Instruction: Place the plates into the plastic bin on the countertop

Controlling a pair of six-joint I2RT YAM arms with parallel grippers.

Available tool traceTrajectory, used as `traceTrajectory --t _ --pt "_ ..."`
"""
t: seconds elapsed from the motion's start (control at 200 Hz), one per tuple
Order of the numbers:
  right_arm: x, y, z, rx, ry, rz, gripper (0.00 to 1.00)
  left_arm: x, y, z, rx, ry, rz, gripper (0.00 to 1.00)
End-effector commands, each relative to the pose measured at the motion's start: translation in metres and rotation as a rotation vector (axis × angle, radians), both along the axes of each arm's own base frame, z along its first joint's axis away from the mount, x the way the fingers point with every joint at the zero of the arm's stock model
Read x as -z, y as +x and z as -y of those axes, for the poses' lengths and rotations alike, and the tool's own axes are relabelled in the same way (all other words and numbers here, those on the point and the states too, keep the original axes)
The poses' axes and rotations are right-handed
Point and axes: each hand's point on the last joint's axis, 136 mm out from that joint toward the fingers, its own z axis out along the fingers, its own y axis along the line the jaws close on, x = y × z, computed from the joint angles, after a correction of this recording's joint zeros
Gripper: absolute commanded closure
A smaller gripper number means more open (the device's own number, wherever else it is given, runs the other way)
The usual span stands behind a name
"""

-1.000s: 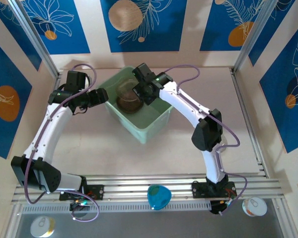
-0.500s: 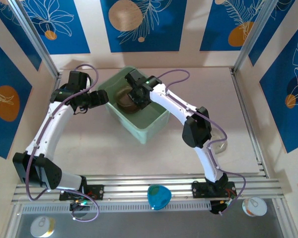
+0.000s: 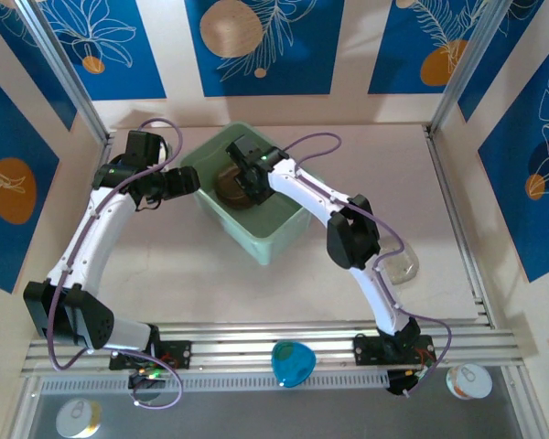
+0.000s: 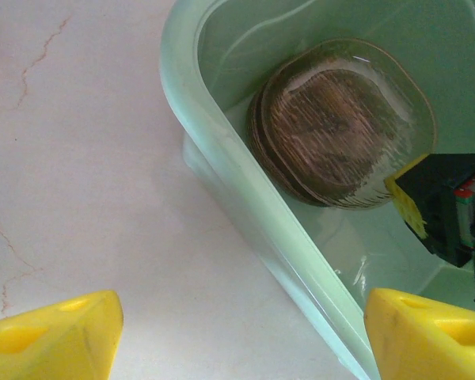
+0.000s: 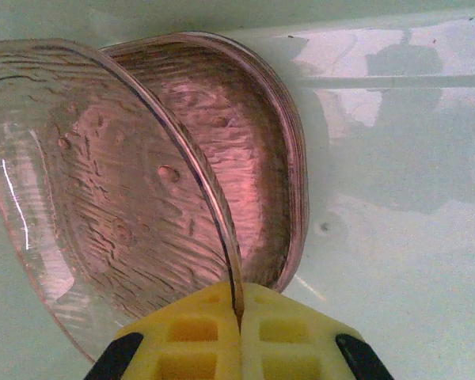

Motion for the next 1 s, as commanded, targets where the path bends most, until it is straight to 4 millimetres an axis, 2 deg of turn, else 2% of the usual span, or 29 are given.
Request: traceTrajectory --t 0.0,0.285,0.49,0.87,0.995 --pt "0.008 0.008 -0.003 0.012 -0.026 0.029 1.00 0.001 -0.001 -0.003 0.008 0.015 -0.015 0.20" --pt "0.021 0.016 0.009 0.030 -0.122 0.054 1.00 0.006 -0.003 -0.003 0.007 0.013 -0.034 0.20" --pt "0.021 0.024 0.011 0.021 -0.151 0.078 1.00 0.009 -0.004 -0.002 -0.002 0.002 -0.047 0.20" --pt "0.005 0.025 0.006 -0.015 -0.151 0.114 0.46 0.009 -0.005 -0.001 -0.022 -0.021 -0.056 0.20" --pt "-0.014 0.028 0.002 -0.024 -0.138 0.165 0.37 0.008 -0.005 -0.001 -0.025 -0.025 -0.056 0.20"
